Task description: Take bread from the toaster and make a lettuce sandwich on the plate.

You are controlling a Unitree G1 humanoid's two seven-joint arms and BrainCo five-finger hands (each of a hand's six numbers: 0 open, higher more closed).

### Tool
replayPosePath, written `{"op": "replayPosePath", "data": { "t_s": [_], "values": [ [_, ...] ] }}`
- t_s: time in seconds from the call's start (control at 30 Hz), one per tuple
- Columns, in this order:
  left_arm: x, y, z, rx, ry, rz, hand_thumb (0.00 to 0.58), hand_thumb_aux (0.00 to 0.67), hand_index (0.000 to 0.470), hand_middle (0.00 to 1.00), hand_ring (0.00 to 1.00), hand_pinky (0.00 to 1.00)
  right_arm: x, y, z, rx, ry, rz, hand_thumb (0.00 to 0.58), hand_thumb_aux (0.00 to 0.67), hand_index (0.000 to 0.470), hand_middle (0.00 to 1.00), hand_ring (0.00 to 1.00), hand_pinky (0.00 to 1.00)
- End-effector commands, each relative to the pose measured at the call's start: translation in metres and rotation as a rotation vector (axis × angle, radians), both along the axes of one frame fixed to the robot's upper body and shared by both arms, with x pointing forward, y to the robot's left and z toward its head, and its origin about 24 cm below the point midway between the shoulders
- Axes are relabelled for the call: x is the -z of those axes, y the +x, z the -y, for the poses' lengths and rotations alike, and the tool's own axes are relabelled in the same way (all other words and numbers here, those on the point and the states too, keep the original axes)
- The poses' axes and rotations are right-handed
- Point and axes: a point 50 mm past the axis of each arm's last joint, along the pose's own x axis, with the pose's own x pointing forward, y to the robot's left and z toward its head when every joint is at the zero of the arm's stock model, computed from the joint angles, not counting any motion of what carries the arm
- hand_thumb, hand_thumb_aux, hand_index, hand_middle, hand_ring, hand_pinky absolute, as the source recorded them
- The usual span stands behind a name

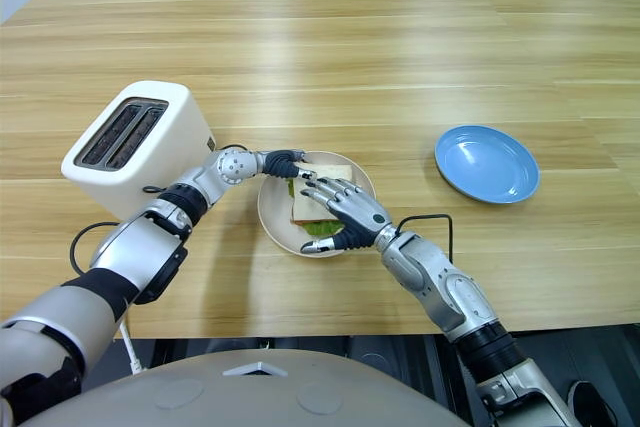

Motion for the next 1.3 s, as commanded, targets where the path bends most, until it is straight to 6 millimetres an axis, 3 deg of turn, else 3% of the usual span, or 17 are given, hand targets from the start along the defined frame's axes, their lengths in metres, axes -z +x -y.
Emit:
{"op": "replayPosePath", "data": {
  "t_s": [0.03, 0.27, 0.37, 0.4, 0.43, 0.67, 0.87, 0.97, 1.07, 1.13, 1.3],
  "values": [
    [0.017, -0.007, -0.006, -0.001, 0.081, -0.051, 0.58, 0.67, 0.46, 1.0, 1.0, 1.0, 0.017, -0.002, 0.001, -0.025, -0.108, -0.028, 0.0, 0.0, 0.0, 0.0, 0.0, 0.0],
    [0.015, -0.007, -0.006, 0.007, 0.076, -0.041, 0.58, 0.67, 0.46, 1.0, 1.0, 1.0, 0.061, -0.007, 0.009, -0.051, -0.319, -0.167, 0.0, 0.0, 0.0, 0.0, 0.0, 0.0],
    [0.009, -0.002, -0.007, -0.008, 0.057, -0.001, 0.58, 0.67, 0.46, 1.0, 1.0, 1.0, 0.068, -0.013, 0.009, -0.062, -0.327, -0.215, 0.0, 0.0, 0.0, 0.0, 0.0, 0.0],
    [0.005, 0.0, -0.007, -0.016, 0.043, 0.019, 0.523, 0.46, 0.316, 1.0, 1.0, 1.0, 0.068, -0.015, 0.008, -0.065, -0.329, -0.22, 0.0, 0.0, 0.0, 0.0, 0.0, 0.0],
    [-0.004, 0.004, -0.007, -0.035, 0.007, 0.068, 0.0, 0.0, 0.0, 0.0, 0.0, 0.0, 0.07, -0.016, 0.008, -0.067, -0.331, -0.231, 0.0, 0.0, 0.0, 0.0, 0.0, 0.0],
    [-0.085, 0.032, -0.021, -0.161, -0.321, 0.428, 0.0, 0.0, 0.0, 0.0, 0.0, 0.0, 0.075, -0.021, 0.007, -0.073, -0.342, -0.263, 0.0, 0.0, 0.0, 0.0, 0.0, 0.0],
    [-0.151, 0.031, -0.055, -0.249, -0.549, 0.675, 0.0, 0.0, 0.0, 0.0, 0.0, 0.0, 0.073, -0.017, 0.006, -0.071, -0.344, -0.254, 0.0, 0.0, 0.0, 0.0, 0.0, 0.0],
    [-0.155, 0.024, -0.064, -0.264, -0.58, 0.679, 0.0, 0.0, 0.0, 0.0, 0.0, 0.0, 0.071, -0.015, 0.006, -0.067, -0.338, -0.243, 0.0, 0.0, 0.0, 0.0, 0.0, 0.0],
    [-0.146, 0.01, -0.069, -0.265, -0.596, 0.638, 0.0, 0.0, 0.0, 0.0, 0.0, 0.0, 0.057, -0.007, 0.004, -0.06, -0.281, -0.161, 0.0, 0.0, 0.0, 0.0, 0.0, 0.0],
    [-0.135, 0.001, -0.07, -0.27, -0.606, 0.592, 0.0, 0.0, 0.0, 0.0, 0.0, 0.0, 0.035, 0.002, -0.001, -0.052, -0.172, -0.028, 0.0, 0.0, 0.0, 0.0, 0.0, 0.0],
    [-0.111, -0.019, -0.072, -0.314, -0.663, 0.474, 0.0, 0.0, 0.0, 0.0, 0.0, 0.0, -0.045, 0.014, -0.003, 0.005, 0.14, 0.41, 0.0, 0.0, 0.0, 0.0, 0.0, 0.0]
  ]
}}
